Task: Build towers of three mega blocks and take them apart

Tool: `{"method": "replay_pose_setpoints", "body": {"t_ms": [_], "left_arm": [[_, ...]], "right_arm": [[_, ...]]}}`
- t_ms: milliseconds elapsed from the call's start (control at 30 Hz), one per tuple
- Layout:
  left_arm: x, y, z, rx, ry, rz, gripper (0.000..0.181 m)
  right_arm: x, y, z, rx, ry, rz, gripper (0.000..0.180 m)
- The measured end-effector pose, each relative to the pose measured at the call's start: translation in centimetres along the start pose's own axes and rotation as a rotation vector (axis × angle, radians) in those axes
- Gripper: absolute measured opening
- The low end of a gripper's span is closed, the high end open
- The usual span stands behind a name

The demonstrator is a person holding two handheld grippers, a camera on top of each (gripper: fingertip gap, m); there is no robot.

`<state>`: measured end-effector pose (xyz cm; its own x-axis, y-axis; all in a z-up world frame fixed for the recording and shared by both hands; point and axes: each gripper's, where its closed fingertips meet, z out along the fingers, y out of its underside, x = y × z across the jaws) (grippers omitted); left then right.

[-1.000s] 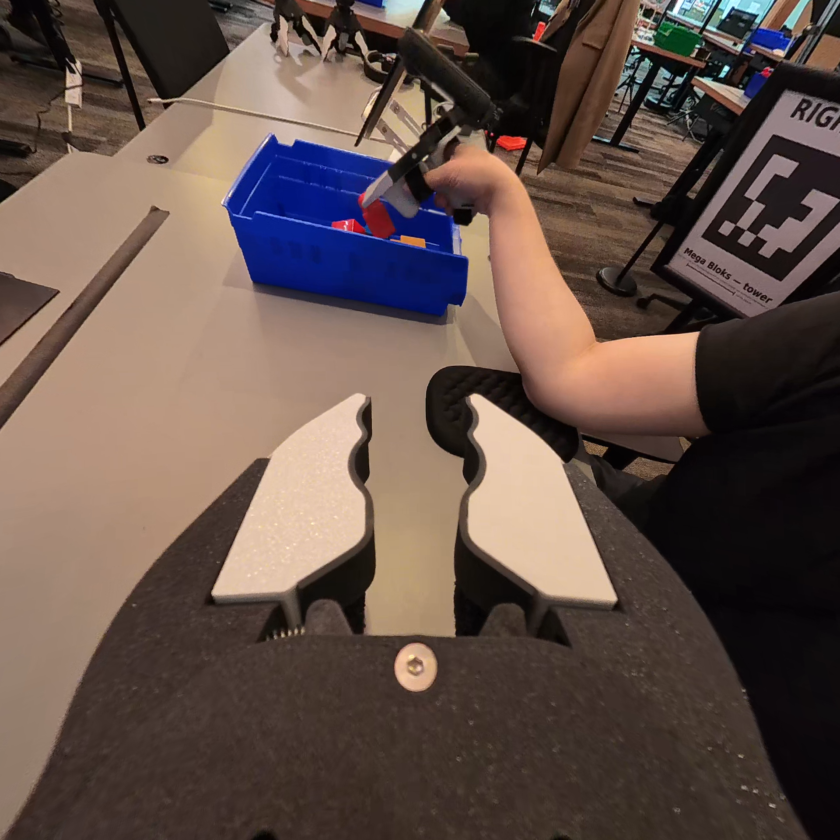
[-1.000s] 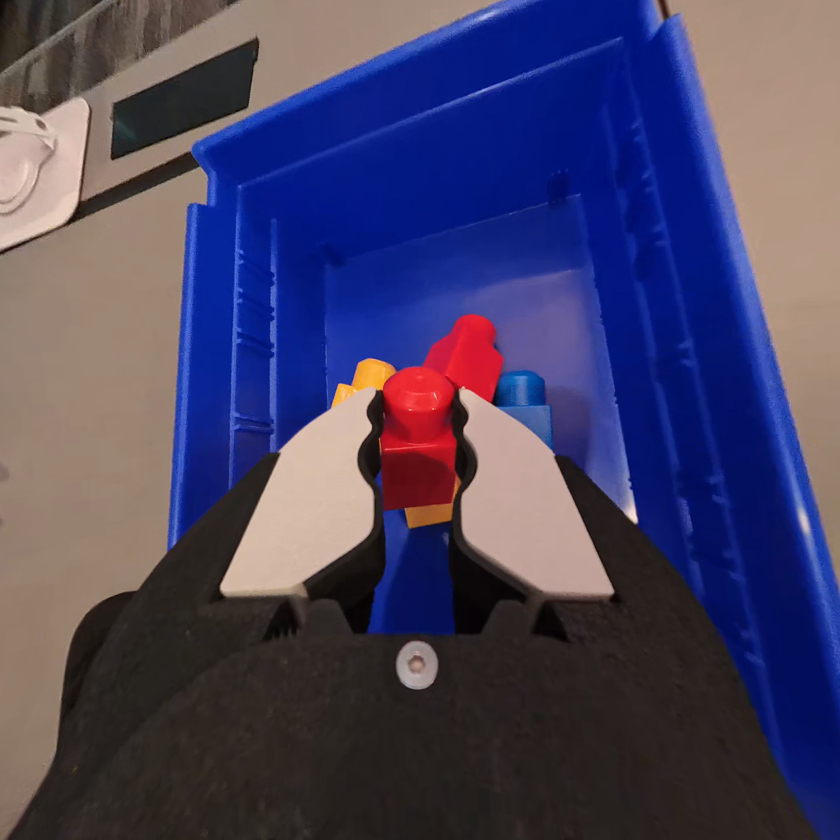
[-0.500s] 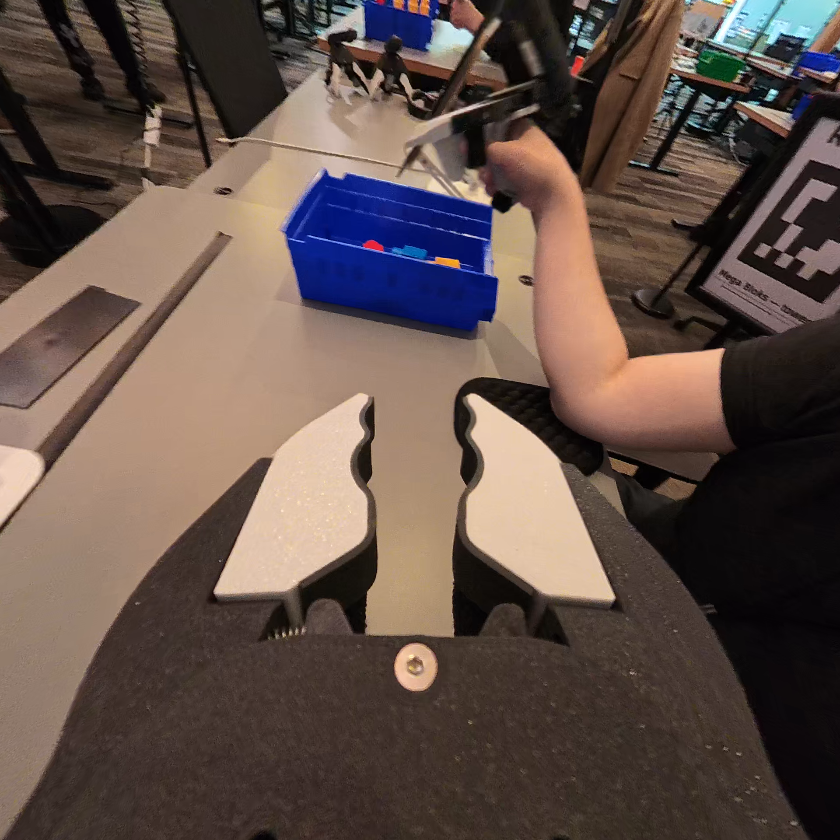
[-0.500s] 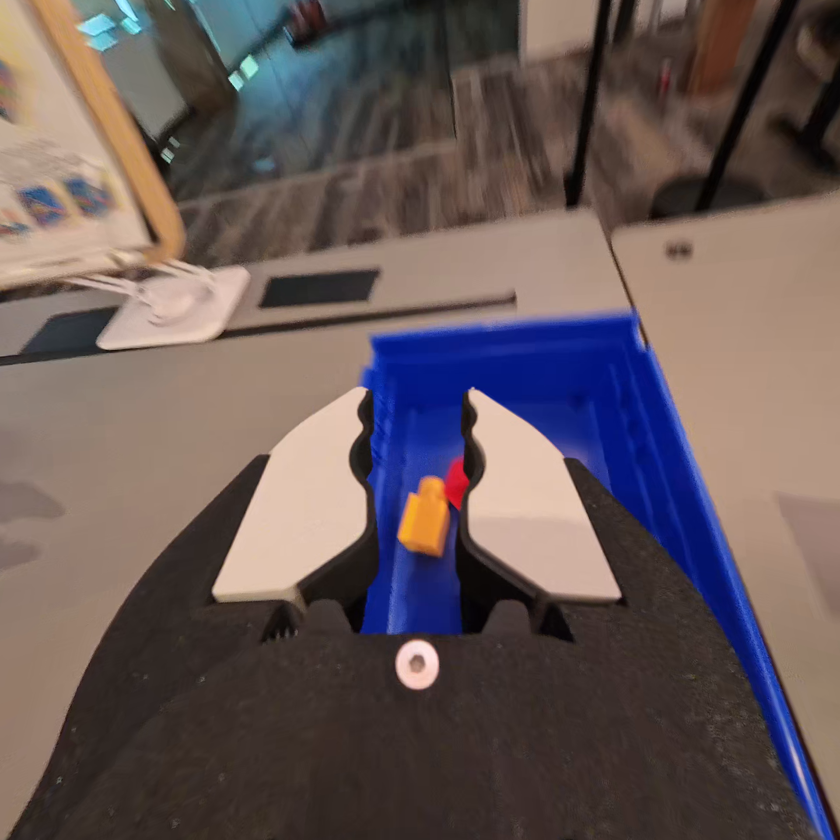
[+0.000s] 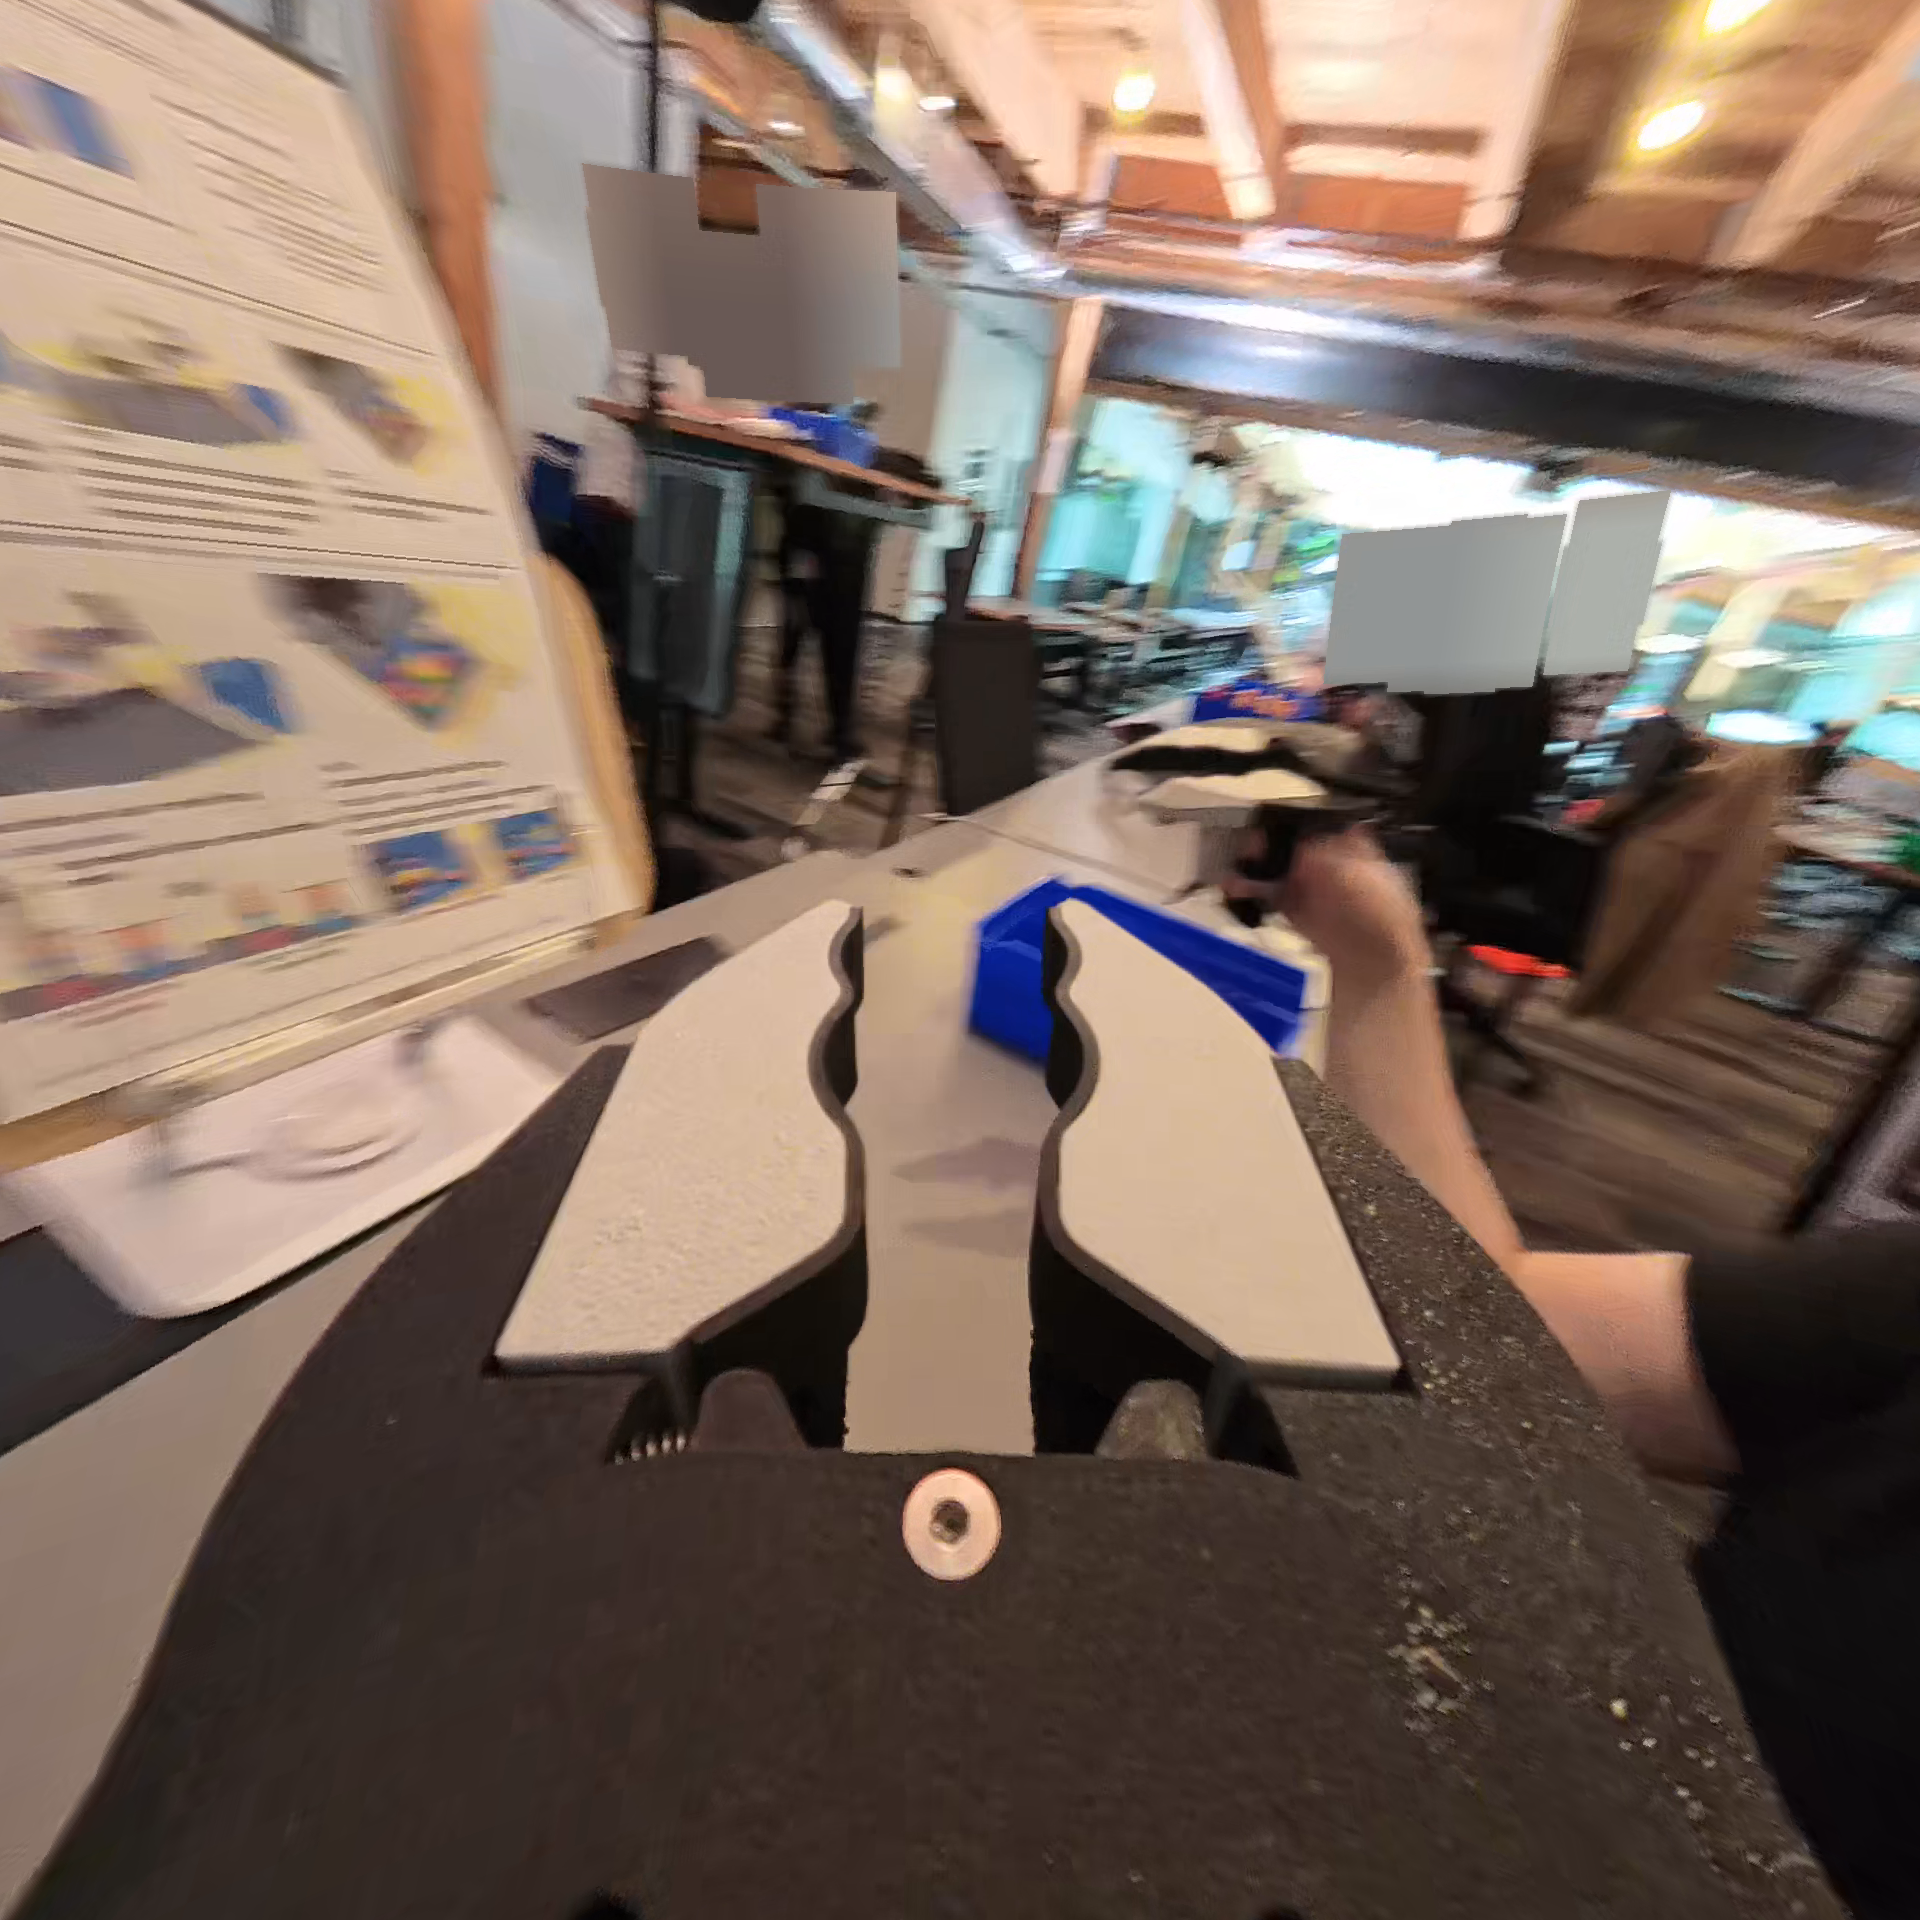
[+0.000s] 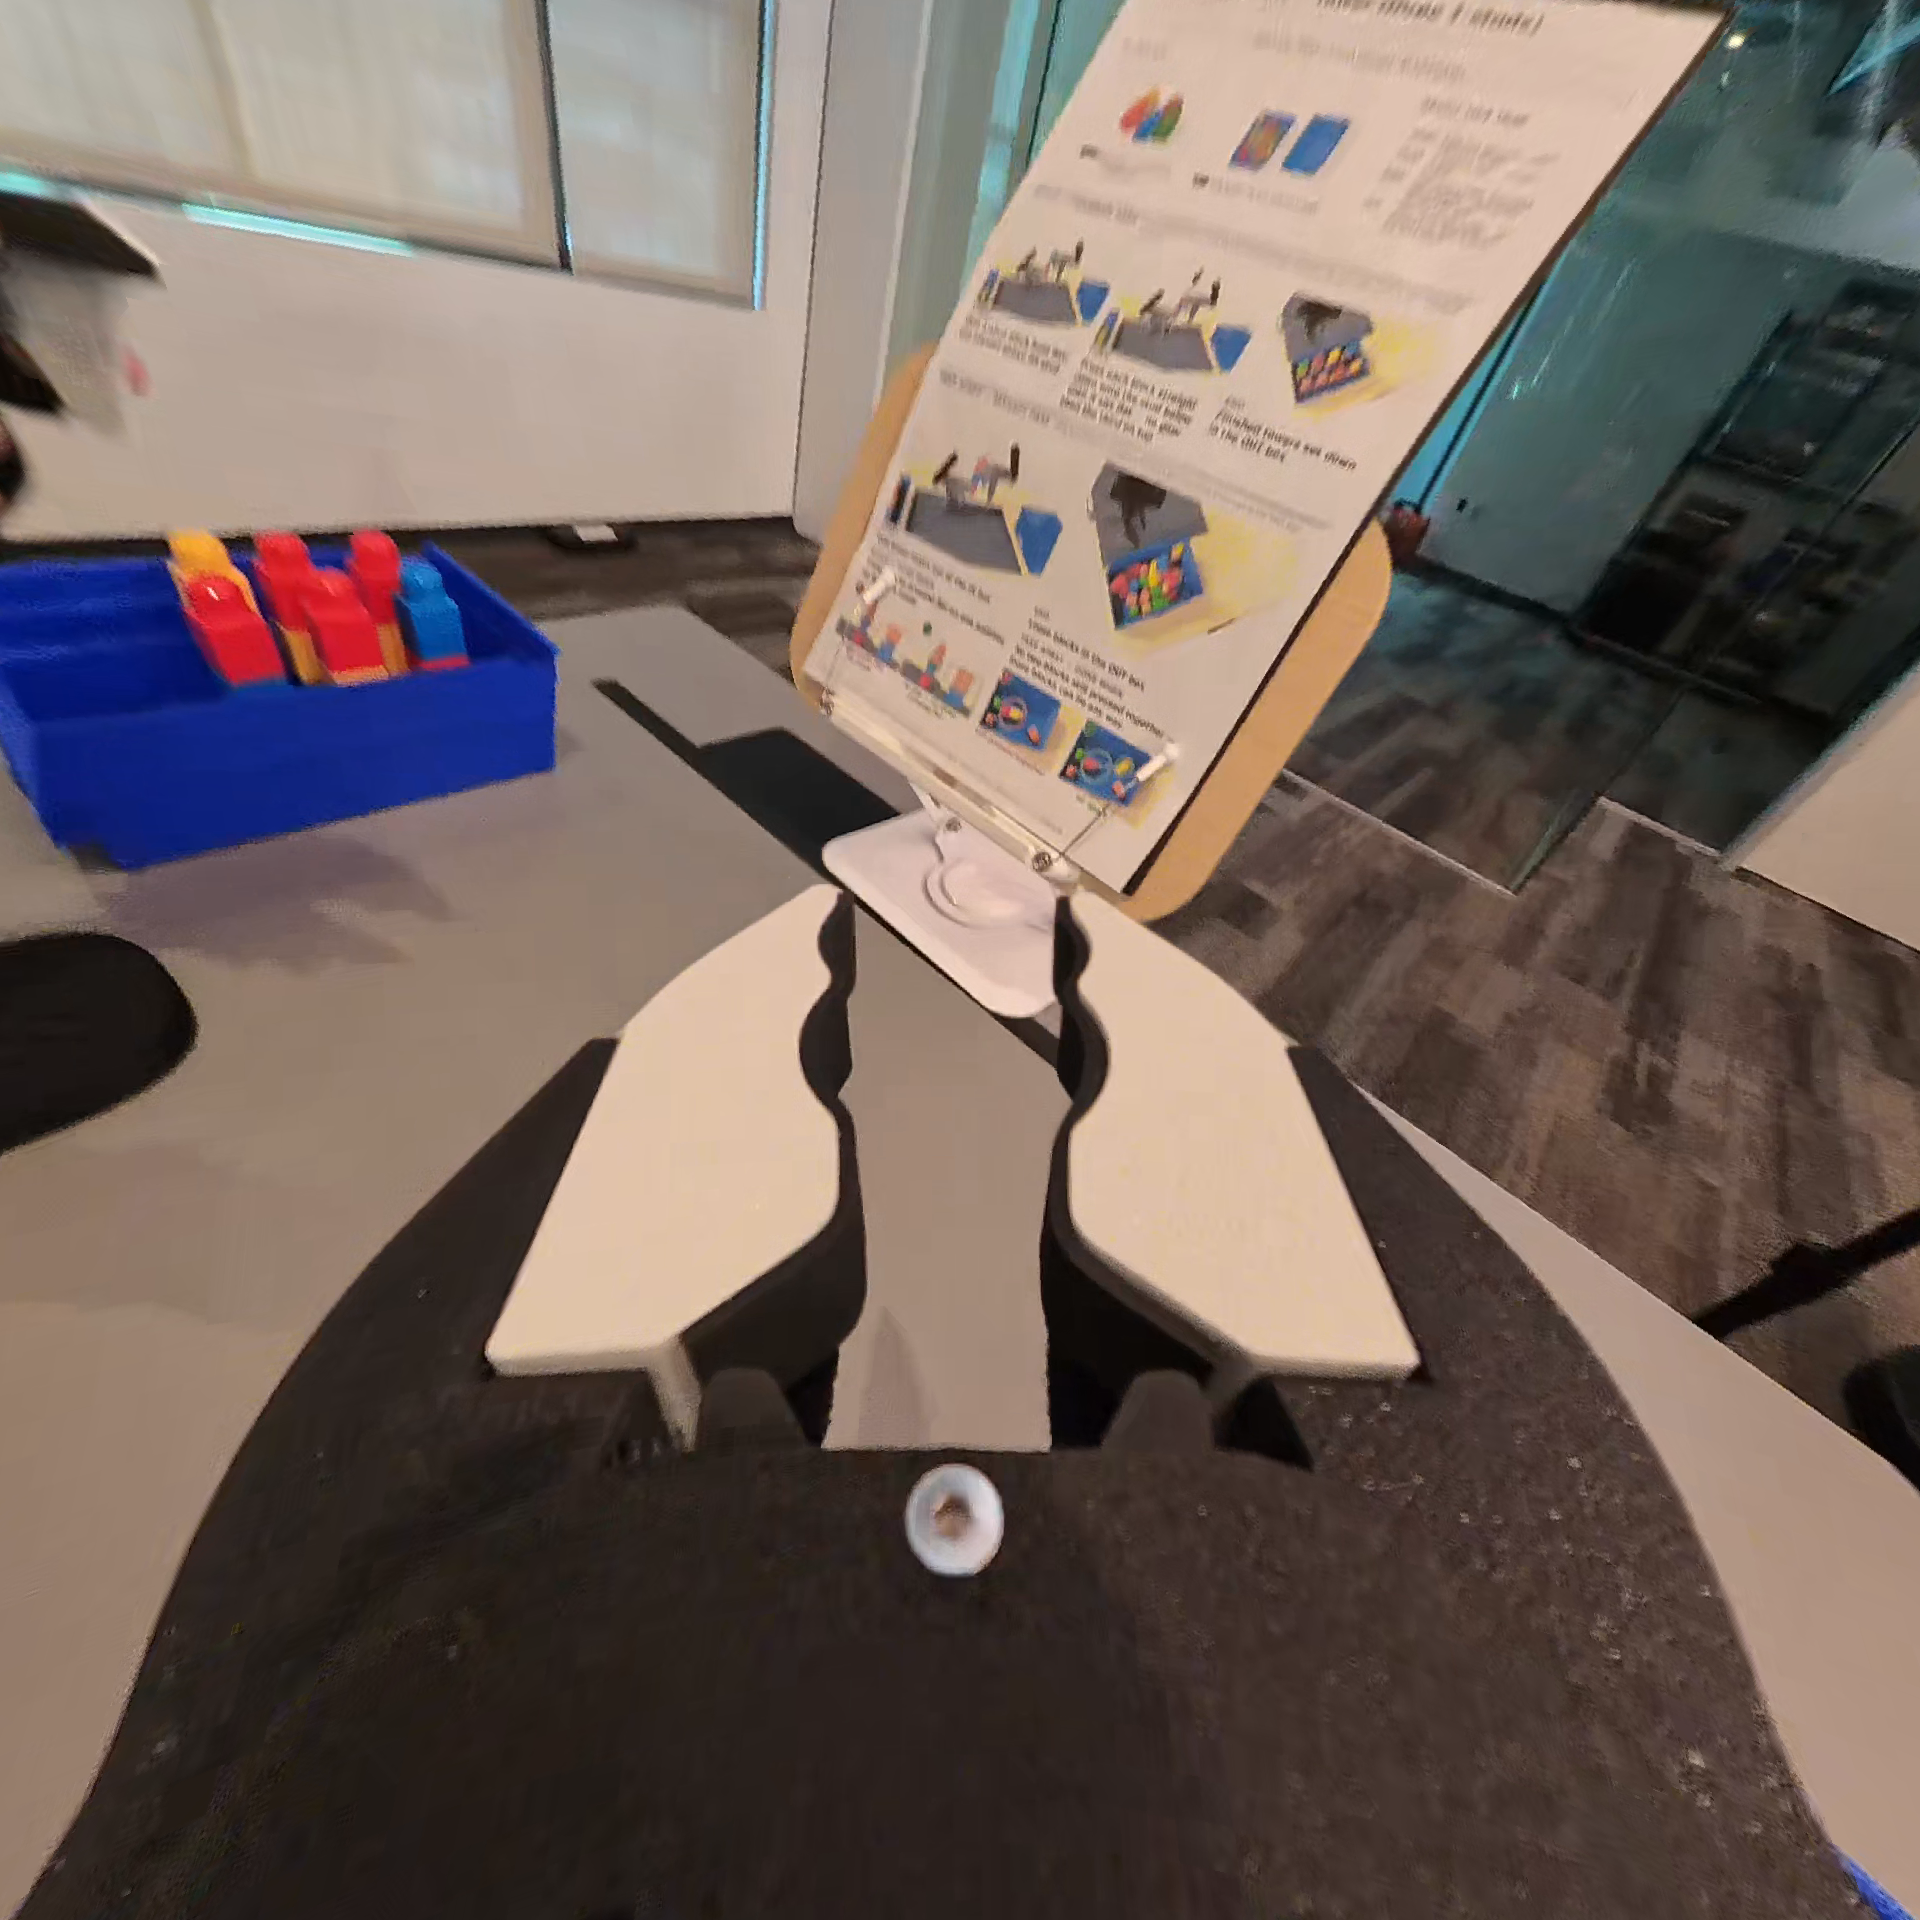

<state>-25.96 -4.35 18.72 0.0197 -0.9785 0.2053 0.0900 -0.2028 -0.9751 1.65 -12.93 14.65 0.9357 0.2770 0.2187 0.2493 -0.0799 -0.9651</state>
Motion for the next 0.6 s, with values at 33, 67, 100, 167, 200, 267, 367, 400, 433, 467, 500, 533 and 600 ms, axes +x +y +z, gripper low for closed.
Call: {"method": "replay_pose_setpoints", "body": {"t_ms": [33, 67, 100, 167, 200, 267, 367, 400, 433, 467, 500, 533, 600], "left_arm": [[-1.4, 0.0, -1.6, -0.013, -0.097, 0.031, 0.034], [-3.2, 0.2, -3.5, -0.031, -0.218, 0.059, 0.036], [-5.3, 0.8, -5.8, -0.057, -0.36, 0.091, 0.039], [-9.7, 2.6, -11.4, -0.135, -0.673, 0.171, 0.041], [-11.7, 3.7, -14.6, -0.18, -0.838, 0.208, 0.042], [-14.7, 6.3, -20.1, -0.26, -1.088, 0.243, 0.047], [-17.8, 10.9, -25.3, -0.408, -1.308, 0.215, 0.054], [-18.4, 12.2, -26.1, -0.444, -1.335, 0.199, 0.056], [-18.8, 13.2, -26.4, -0.463, -1.345, 0.181, 0.057], [-19.2, 13.9, -26.6, -0.461, -1.349, 0.165, 0.059], [-19.5, 14.4, -26.5, -0.45, -1.343, 0.149, 0.059], [-19.7, 14.8, -26.5, -0.443, -1.338, 0.133, 0.06], [-20.0, 15.3, -26.5, -0.444, -1.346, 0.124, 0.06]], "right_arm": [[-0.1, 0.3, 0.3, -0.02, 0.002, -0.013, 0.036], [-0.2, 0.5, 0.4, -0.035, -0.001, -0.022, 0.036], [-0.3, 0.6, 0.5, -0.043, -0.005, -0.028, 0.036], [-0.2, 0.6, 0.3, -0.044, 0.0, -0.029, 0.036], [0.1, 0.5, 0.1, -0.037, 0.01, -0.026, 0.036], [0.8, 0.0, -0.3, 0.001, 0.044, -0.017, 0.034], [1.4, -0.9, -0.9, 0.066, 0.061, 0.014, 0.033], [1.4, -1.0, -1.1, 0.078, 0.052, 0.028, 0.033], [1.4, -0.9, -1.2, 0.081, 0.043, 0.041, 0.033], [1.5, -0.7, -1.3, 0.077, 0.041, 0.051, 0.033], [1.8, -0.5, -1.4, 0.067, 0.049, 0.057, 0.033], [2.1, -0.2, -1.5, 0.055, 0.063, 0.06, 0.033], [2.7, 0.5, -1.5, 0.025, 0.089, 0.068, 0.033]]}}
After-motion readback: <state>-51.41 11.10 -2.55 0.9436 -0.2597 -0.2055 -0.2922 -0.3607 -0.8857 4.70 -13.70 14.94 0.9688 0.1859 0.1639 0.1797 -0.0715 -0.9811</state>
